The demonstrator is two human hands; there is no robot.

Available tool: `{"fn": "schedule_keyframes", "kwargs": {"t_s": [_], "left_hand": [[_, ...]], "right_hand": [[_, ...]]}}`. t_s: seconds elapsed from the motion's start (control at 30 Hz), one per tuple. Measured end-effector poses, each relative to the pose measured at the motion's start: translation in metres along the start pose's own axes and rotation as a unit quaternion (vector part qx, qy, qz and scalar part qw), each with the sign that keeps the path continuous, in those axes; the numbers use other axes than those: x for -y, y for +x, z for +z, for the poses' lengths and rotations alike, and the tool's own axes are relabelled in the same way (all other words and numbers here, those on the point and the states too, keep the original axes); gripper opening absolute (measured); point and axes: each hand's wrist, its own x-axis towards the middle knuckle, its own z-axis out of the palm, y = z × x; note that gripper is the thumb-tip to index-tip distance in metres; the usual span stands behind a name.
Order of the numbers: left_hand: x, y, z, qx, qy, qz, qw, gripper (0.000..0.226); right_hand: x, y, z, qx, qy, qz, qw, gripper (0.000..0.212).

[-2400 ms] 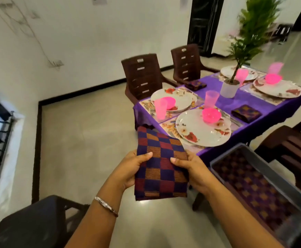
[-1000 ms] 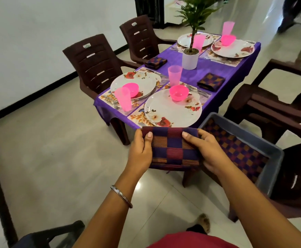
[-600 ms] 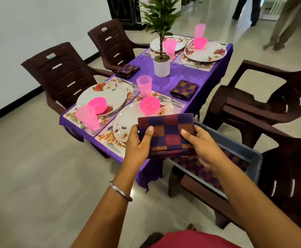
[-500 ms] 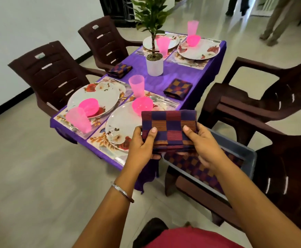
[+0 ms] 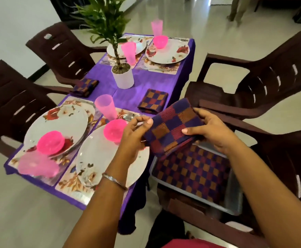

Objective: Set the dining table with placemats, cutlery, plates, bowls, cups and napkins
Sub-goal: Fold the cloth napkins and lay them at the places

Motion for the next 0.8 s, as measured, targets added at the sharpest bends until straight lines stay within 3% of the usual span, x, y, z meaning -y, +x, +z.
{"fn": "schedule_keyframes", "kwargs": {"t_s": [0.1,0.2,0.3,0.47,0.57,0.67,0.8], "left_hand": [[-0.020,0.049,-0.002,0.078,0.033,-0.011,0.996,0.031],[-0.030,0.099,0.003,0.115,0.079,0.026,0.990,0.023],[-0.033,0.154,0.006,0.073,0.078,0.052,0.993,0.022],[-0.020,0.250,0.002,0.021,0.089,0.032,0.995,0.022],[-0.002,0.304,-0.005,0.013,0.133,-0.029,0.991,0.032],[0.017,0.350,-0.009,0.012,0.174,-0.053,0.983,0.037],[0.029,0.397,-0.015,-0.009,0.223,-0.031,0.974,0.044]], "right_hand": [[0.022,0.043,-0.008,-0.025,-0.034,-0.009,0.999,0.065],[0.035,0.091,-0.003,-0.080,0.022,-0.018,0.996,0.062],[0.036,0.140,0.002,-0.099,0.114,-0.001,0.988,0.052],[0.008,0.219,0.008,-0.053,0.085,0.111,0.989,0.030],[-0.012,0.265,0.009,-0.077,0.082,0.141,0.984,0.026],[-0.023,0.308,0.005,-0.138,0.056,0.120,0.982,0.031],[-0.035,0.357,-0.002,-0.180,-0.032,0.093,0.979,0.058]]}}
